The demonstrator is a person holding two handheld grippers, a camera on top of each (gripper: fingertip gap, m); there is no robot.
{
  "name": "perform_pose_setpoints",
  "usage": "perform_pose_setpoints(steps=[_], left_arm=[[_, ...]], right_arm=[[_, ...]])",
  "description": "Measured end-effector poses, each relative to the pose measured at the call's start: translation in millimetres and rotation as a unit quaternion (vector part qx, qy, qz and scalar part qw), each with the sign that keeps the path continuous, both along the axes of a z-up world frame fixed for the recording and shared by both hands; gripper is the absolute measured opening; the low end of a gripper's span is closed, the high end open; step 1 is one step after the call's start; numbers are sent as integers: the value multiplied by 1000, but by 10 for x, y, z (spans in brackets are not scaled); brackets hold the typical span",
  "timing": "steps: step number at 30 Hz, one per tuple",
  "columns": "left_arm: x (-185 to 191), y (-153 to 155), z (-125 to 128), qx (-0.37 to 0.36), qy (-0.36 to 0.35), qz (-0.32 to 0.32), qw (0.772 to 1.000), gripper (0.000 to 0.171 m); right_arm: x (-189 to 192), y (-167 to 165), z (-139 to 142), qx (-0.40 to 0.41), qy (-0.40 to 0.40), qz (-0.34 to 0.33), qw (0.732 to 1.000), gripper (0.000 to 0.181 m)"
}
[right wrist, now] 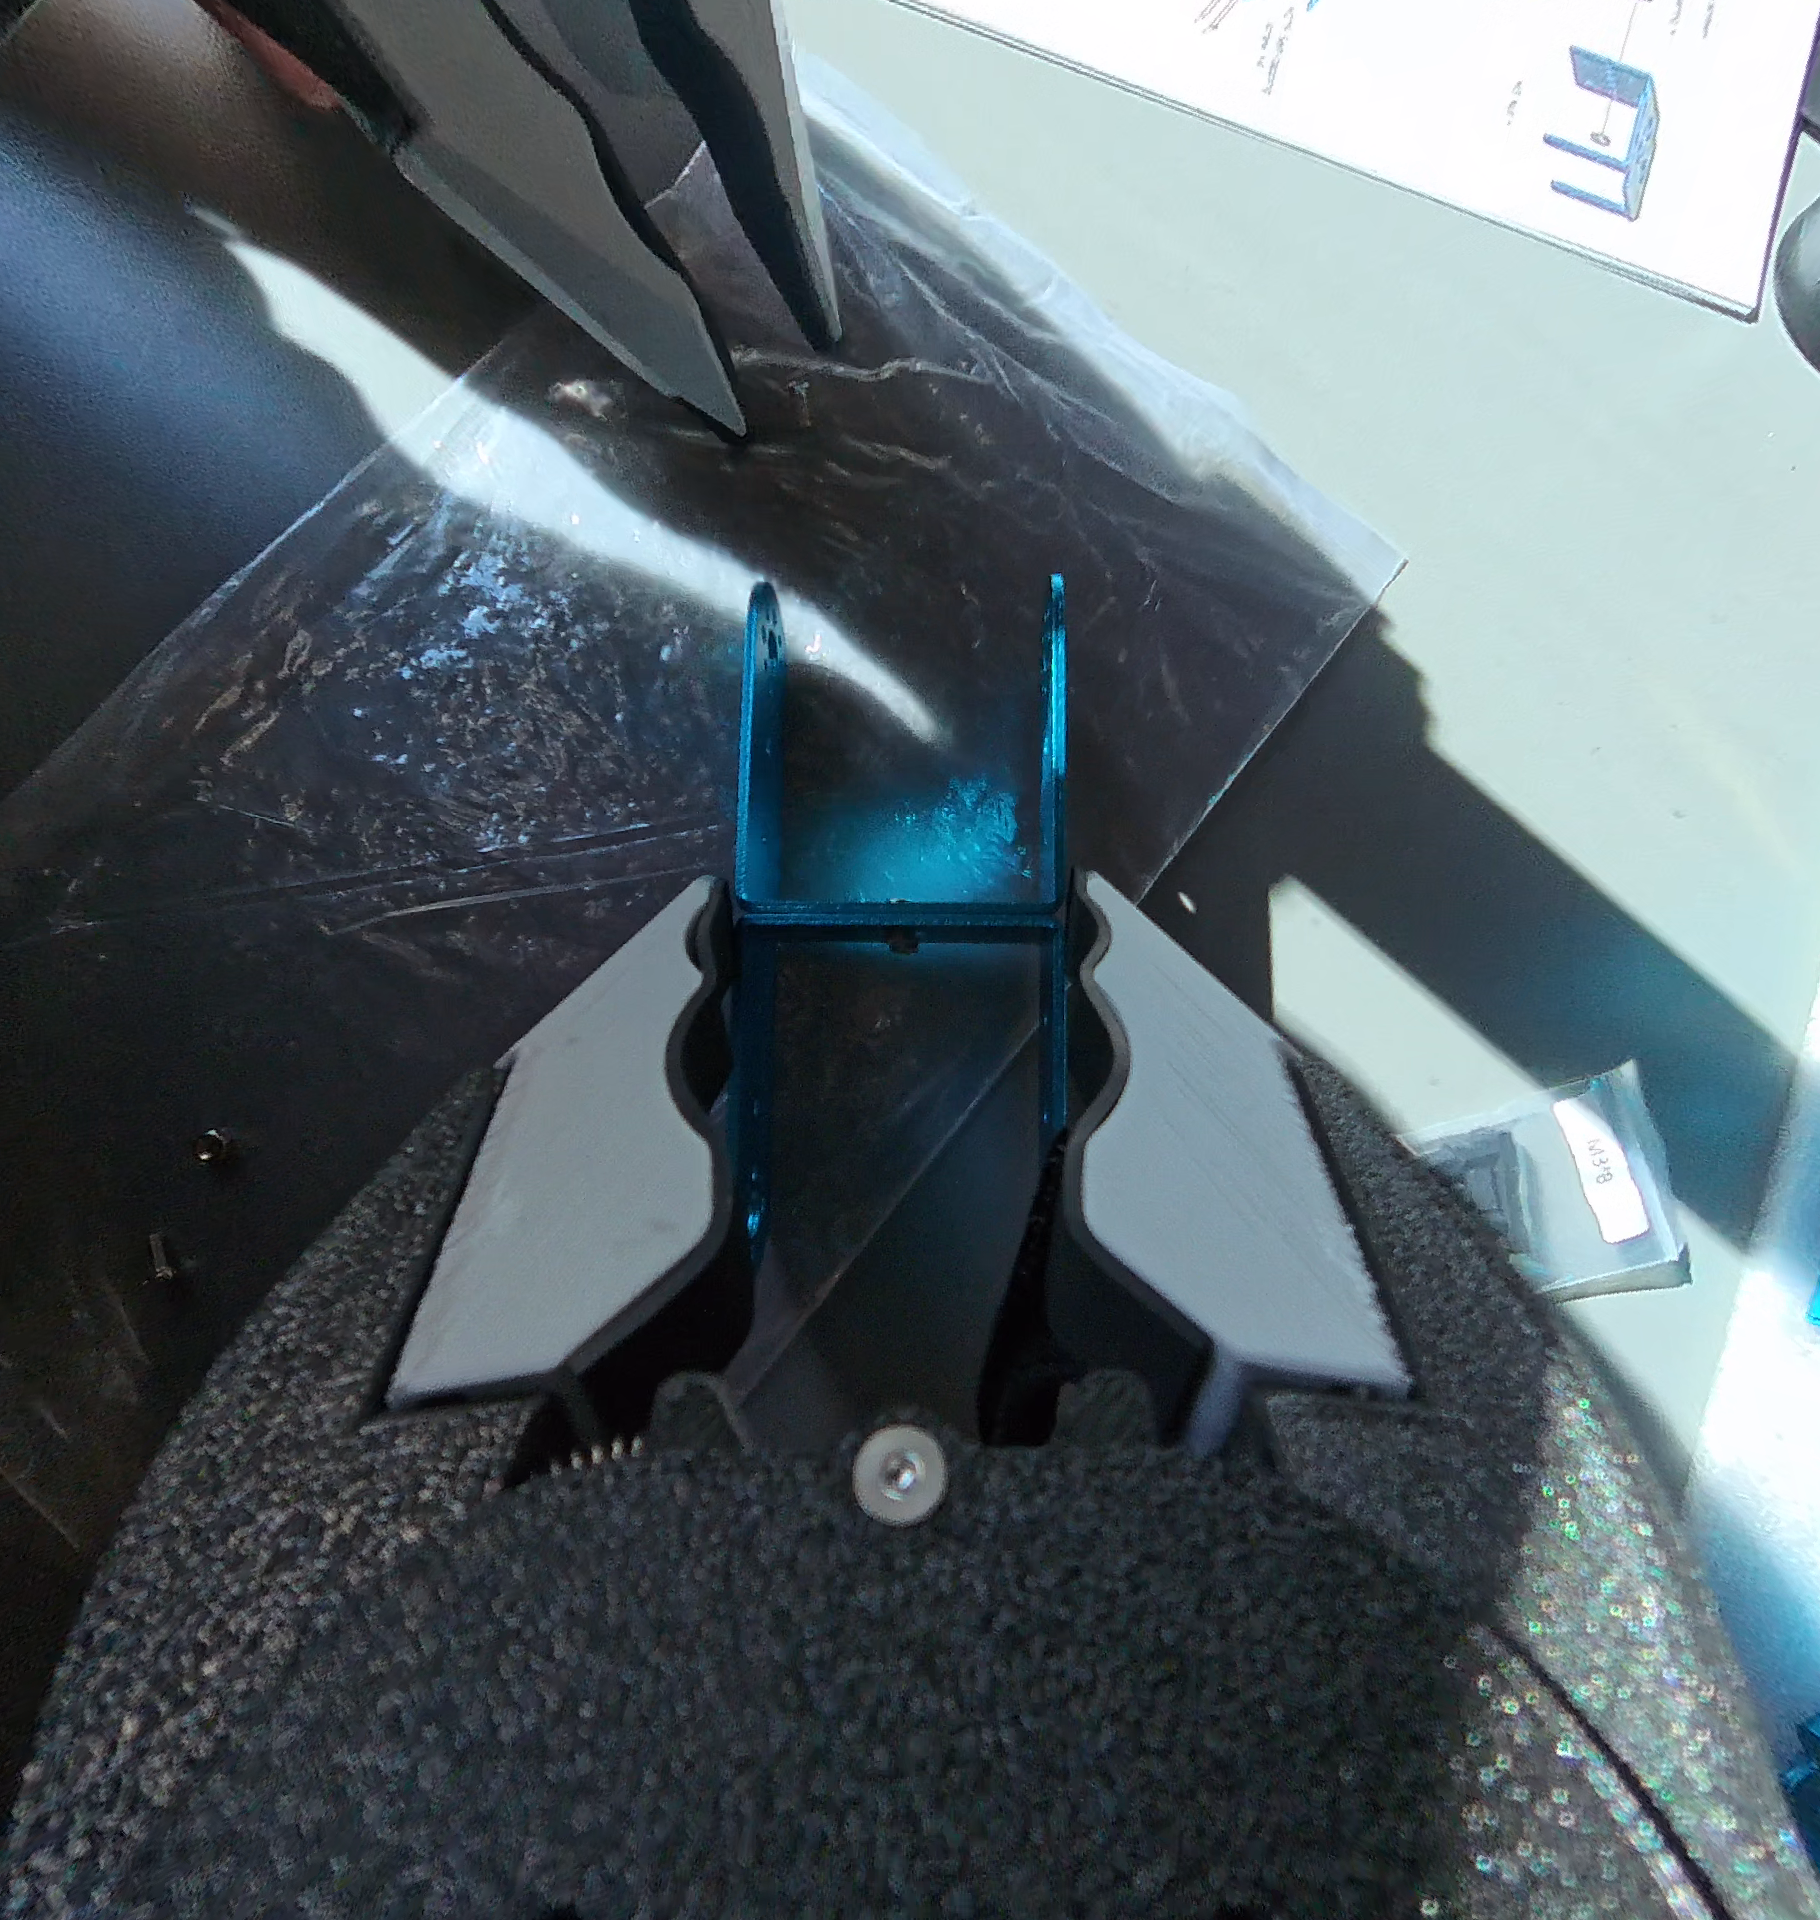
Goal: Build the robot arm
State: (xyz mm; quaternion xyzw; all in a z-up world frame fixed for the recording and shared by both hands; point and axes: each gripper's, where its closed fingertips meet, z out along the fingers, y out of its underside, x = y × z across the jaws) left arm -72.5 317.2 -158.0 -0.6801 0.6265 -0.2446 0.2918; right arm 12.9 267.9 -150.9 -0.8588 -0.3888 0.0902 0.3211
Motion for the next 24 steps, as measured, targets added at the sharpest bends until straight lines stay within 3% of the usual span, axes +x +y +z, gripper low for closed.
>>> perform_pose_setpoints(steps=[8, 10, 13, 24], left_arm=[[23, -24, -1, -37, -3, -70, 997, 26], [25, -23, -11, -25, 5, -81, 996, 24], [23, 11, -5, -14, 4, -85, 996, 1], [51, -20, -15, 29, 11, -134, 991, 0]], right_arm=[[-4, -21, 7, -2, -5, 4, 1000, 64], [-6, -24, 1, -3, -3, 5, 1000, 63], [-5, -27, -2, -5, 1, 4, 1000, 63], [-16, -37, -5, -8, 3, 6, 1000, 63]])
